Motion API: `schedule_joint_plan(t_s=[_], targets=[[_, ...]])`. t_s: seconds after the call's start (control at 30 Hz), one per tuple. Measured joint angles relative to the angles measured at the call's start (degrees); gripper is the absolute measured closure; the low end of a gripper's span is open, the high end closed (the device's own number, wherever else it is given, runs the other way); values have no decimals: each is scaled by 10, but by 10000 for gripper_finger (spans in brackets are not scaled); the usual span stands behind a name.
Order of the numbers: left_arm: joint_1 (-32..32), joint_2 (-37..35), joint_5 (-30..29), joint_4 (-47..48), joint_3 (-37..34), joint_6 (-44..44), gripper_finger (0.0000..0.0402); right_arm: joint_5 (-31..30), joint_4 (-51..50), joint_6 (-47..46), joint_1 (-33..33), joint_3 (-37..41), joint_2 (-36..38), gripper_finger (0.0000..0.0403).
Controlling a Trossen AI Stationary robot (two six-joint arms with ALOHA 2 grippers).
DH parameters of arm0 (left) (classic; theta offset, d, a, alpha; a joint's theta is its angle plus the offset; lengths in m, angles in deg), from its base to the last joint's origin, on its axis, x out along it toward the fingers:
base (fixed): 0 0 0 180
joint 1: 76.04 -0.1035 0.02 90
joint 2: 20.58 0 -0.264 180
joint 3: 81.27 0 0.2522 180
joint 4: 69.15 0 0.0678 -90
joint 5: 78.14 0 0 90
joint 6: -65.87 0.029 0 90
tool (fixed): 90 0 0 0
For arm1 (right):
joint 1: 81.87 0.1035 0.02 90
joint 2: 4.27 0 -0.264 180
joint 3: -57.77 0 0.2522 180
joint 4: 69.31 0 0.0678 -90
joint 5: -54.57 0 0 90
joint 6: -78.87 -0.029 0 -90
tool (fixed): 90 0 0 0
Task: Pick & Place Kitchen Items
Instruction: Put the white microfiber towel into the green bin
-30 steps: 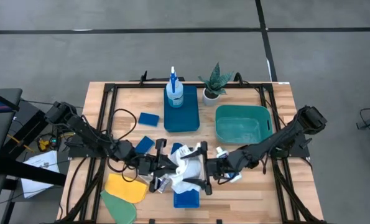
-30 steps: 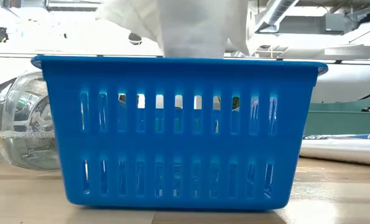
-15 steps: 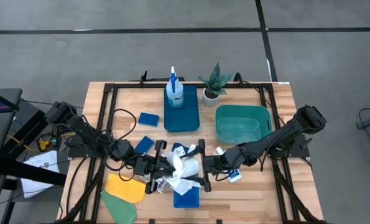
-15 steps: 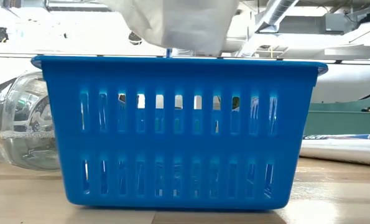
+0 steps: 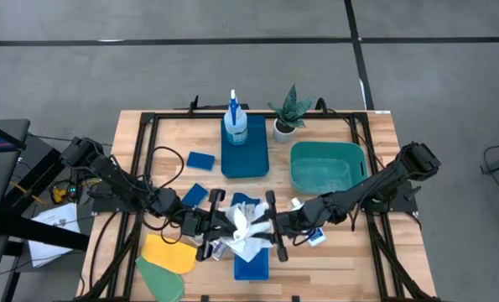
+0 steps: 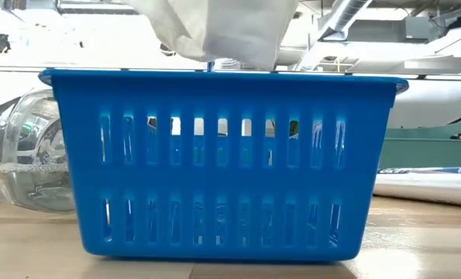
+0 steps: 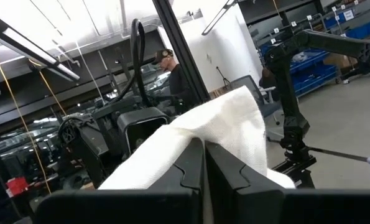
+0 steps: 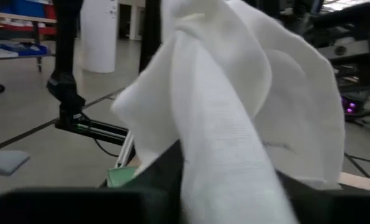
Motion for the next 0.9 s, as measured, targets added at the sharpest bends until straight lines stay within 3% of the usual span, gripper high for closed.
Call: schedule_joint_plan(t_s=[0.13,0.57,0.9], targets=[[0,0,0,1,0,-1,399,19,0,7,1,0,0,391],[0,0,-6,11,0,-5,396,21,-2,7,4,0,0,396],[1,-1,-83,17,0,-21,393,22,-5,7,4,0,0,398]])
